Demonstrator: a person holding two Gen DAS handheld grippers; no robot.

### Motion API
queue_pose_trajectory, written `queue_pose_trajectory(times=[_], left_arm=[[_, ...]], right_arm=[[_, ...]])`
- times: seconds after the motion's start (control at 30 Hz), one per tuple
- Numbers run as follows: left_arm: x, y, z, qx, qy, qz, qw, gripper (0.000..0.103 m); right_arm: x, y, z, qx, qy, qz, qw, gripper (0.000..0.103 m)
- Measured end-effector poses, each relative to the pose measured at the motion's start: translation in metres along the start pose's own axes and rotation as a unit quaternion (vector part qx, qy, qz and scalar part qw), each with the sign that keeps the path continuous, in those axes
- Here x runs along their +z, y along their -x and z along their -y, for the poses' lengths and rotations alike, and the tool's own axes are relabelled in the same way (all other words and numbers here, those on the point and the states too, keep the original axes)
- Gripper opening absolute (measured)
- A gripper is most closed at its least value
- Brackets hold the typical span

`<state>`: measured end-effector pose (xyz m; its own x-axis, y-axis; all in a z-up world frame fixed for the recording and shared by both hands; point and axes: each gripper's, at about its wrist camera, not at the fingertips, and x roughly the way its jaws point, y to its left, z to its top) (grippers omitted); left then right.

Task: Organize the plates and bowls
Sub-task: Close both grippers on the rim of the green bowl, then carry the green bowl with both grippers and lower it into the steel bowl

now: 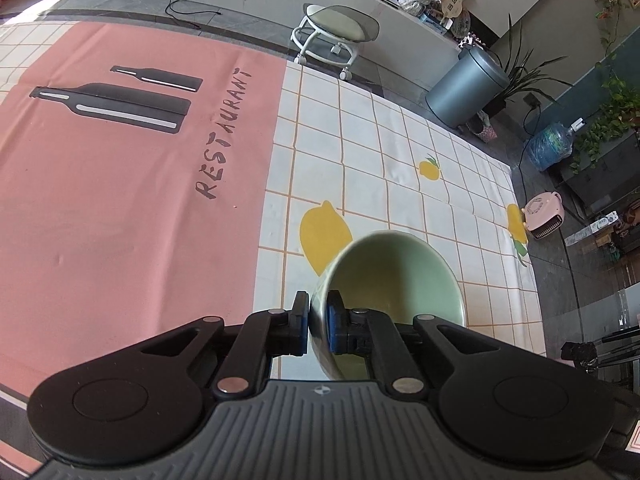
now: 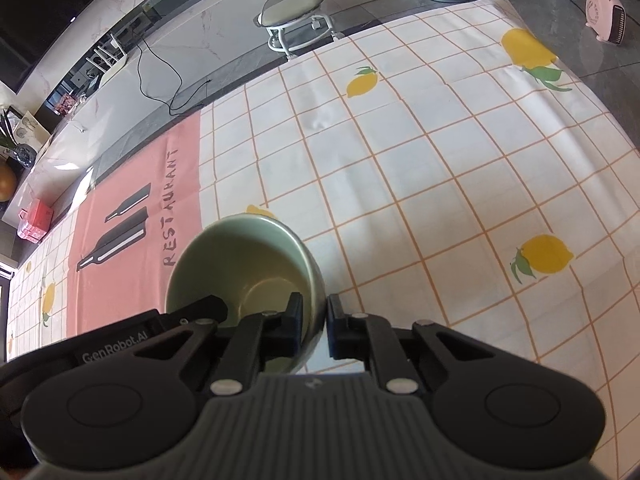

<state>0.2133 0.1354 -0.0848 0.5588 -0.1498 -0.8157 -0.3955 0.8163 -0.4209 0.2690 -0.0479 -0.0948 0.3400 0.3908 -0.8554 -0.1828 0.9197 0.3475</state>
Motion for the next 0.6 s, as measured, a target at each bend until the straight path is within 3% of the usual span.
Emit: queue_pose_trajectory(times=[0.37, 0.6], left_arm=[[-0.024, 0.068, 0.009, 0.002, 0.0, 0.041, 0.9992, 0.009], [-0.047, 0.103, 0.023, -0.009, -0.016, 0.069, 0.9975, 0.009]], right_arm=[[-0.034, 0.059, -0.013, 0.033, -0.002, 0.031, 0.999, 0.01], [-0.064, 0.107, -0.012, 0.047, -0.003, 0.077, 0.996, 0.01]])
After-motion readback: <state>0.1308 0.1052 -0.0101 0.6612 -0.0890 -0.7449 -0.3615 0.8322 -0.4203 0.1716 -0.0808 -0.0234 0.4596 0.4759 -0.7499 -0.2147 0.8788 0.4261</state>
